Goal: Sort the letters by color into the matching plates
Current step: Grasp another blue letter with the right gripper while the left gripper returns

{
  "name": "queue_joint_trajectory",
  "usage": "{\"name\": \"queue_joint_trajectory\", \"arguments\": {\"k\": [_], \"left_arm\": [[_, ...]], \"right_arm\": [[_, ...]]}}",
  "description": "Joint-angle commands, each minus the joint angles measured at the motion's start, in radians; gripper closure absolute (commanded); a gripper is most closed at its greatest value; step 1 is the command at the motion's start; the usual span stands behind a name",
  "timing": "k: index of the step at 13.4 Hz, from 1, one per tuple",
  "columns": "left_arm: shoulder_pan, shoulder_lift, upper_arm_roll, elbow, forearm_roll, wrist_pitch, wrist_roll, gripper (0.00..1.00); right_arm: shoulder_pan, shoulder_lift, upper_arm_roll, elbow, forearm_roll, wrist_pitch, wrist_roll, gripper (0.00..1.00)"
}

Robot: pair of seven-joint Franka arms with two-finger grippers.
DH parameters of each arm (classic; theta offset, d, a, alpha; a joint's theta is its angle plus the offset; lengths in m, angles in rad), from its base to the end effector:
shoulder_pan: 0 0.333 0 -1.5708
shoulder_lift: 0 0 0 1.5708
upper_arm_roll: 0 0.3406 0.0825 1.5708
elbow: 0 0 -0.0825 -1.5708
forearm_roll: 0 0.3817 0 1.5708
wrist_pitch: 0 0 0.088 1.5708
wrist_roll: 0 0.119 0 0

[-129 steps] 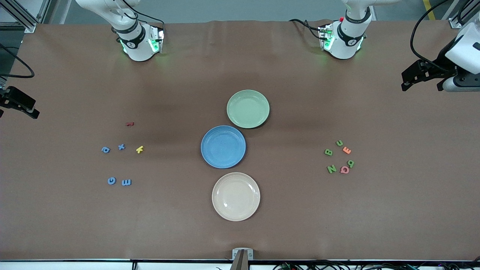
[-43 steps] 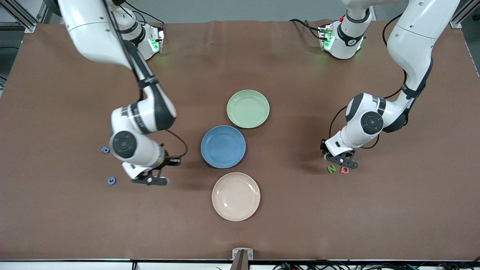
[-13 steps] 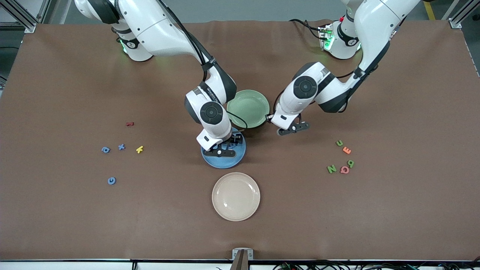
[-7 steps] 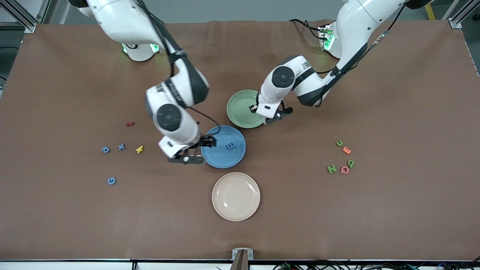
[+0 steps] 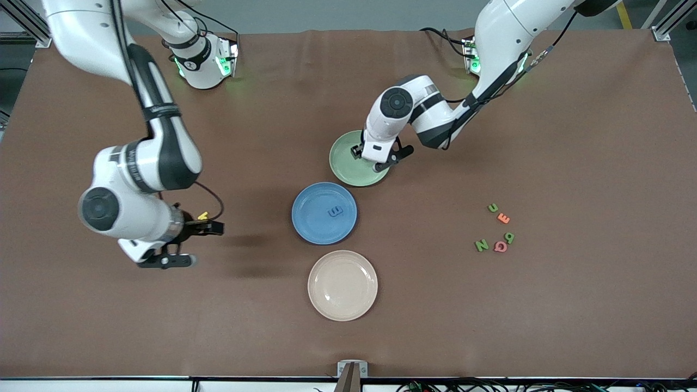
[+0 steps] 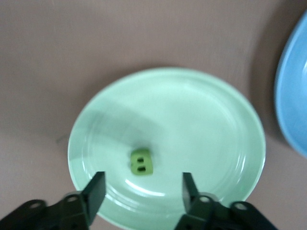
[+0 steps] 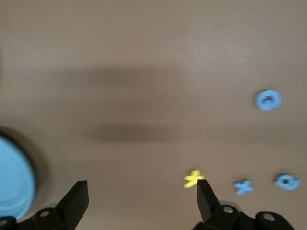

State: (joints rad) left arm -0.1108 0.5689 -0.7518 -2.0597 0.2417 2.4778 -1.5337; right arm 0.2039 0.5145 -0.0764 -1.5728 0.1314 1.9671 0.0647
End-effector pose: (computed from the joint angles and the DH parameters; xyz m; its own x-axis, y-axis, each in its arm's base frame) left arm 0.4017 -0.4474 0.2375 0.8276 0.5157 -0.2218 0.5374 -0.8420 0.0473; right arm 0.6776 0.1041 0.3445 0.9921 0.0167 -0.1243 0.0082 -0.9976 -0.0688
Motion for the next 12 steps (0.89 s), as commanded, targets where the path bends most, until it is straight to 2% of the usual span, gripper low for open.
{"name": "queue_joint_trajectory", "arguments": {"k": [1, 5, 8, 12], "left_arm": [[0.011, -0.069, 0.047, 0.006, 0.043, 0.001, 0.019, 0.0], [0.143, -0.08, 0.068, 0.056, 0.192, 0.0, 0.17, 0.0], [0.252, -0.072, 0.068, 0.096, 0.205, 0.0, 0.323, 0.0], [0.342, -0.061, 0.069, 0.156, 0.205, -0.043, 0.461, 0.0]], "right_arm": [[-0.07, 0.022, 0.023, -0.013, -0.024, 0.042, -0.063, 0.0], [-0.153, 0.077, 0.023, -0.01, -0.055, 0.113, -0.199, 0.0], [-0.192, 0.146, 0.023, 0.003, -0.058, 0.197, -0.314, 0.0], [-0.195, 0.188, 0.023, 0.005, -0.059, 0.236, -0.333, 0.03]]}}
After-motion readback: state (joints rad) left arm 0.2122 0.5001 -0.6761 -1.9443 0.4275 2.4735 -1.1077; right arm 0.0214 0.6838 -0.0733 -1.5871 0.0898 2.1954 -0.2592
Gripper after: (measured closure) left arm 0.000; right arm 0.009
